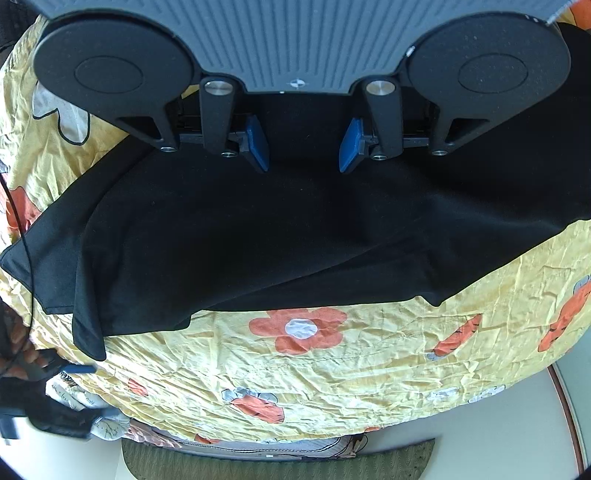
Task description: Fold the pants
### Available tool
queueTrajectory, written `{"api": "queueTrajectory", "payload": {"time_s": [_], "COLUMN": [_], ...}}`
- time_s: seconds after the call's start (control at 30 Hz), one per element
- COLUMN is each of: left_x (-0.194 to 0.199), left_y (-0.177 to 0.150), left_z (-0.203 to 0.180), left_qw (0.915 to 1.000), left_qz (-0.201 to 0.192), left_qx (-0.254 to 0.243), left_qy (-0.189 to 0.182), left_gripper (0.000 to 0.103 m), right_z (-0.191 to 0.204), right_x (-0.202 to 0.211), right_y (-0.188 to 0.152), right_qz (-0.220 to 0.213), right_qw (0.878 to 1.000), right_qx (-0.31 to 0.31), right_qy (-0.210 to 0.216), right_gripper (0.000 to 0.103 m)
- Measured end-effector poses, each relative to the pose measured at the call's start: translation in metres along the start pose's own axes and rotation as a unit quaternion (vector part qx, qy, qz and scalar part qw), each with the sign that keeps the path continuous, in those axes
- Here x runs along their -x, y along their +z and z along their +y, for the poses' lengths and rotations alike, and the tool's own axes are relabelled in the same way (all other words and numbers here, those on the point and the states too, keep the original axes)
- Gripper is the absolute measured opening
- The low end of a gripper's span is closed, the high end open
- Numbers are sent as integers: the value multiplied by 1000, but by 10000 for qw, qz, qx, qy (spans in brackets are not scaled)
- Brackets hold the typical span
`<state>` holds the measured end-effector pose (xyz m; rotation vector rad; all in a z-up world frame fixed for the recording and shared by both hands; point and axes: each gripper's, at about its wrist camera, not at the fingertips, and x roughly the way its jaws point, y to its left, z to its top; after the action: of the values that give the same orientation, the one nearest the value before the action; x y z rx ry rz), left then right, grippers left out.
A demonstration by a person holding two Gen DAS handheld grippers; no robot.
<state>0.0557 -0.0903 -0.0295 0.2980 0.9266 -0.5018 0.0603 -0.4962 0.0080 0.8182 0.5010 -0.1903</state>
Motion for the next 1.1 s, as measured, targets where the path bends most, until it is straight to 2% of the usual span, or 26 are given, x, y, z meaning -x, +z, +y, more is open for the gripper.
{"api": "queueTrajectory", "payload": {"time_s": [0.07,0.13,0.2,0.3,0.33,0.47,0.6,0.8,1.1], "left_x": [-2,-3,-3,-4,-4,-3,-4,-6,-6], "left_y": [-1,-1,0,-1,-1,-1,0,1,1], "left_z": [0,0,1,1,0,-2,0,0,-2], "left_qw": [10000,10000,10000,9999,9999,10000,9999,9999,9999], "left_qz": [-12,-27,-39,-52,-55,-45,-19,-23,-37], "left_qx": [-19,-7,6,33,30,13,69,93,73], "left_qy": [-14,-50,-87,-108,-104,-56,-81,-112,-100], "left_gripper": [49,50,51,52,53,54,54,57,59], "right_z": [-14,-32,-55,-81,-85,-91,-90,-82,-82], "right_x": [33,53,57,51,48,31,20,28,-8], "right_y": [-4,-9,-15,-29,-34,-40,-39,-31,-17], "right_qz": [-469,-577,-274,65,78,163,98,-142,-140], "right_qw": [9985,9978,9972,9898,9884,9883,9860,9840,9897], "right_qx": [-84,-327,-697,-1341,-1444,-1489,-1604,-1513,-1326], "right_qy": [271,82,63,468,461,300,448,935,516], "right_gripper": [80,81,82,82,82,82,82,82,80]}}
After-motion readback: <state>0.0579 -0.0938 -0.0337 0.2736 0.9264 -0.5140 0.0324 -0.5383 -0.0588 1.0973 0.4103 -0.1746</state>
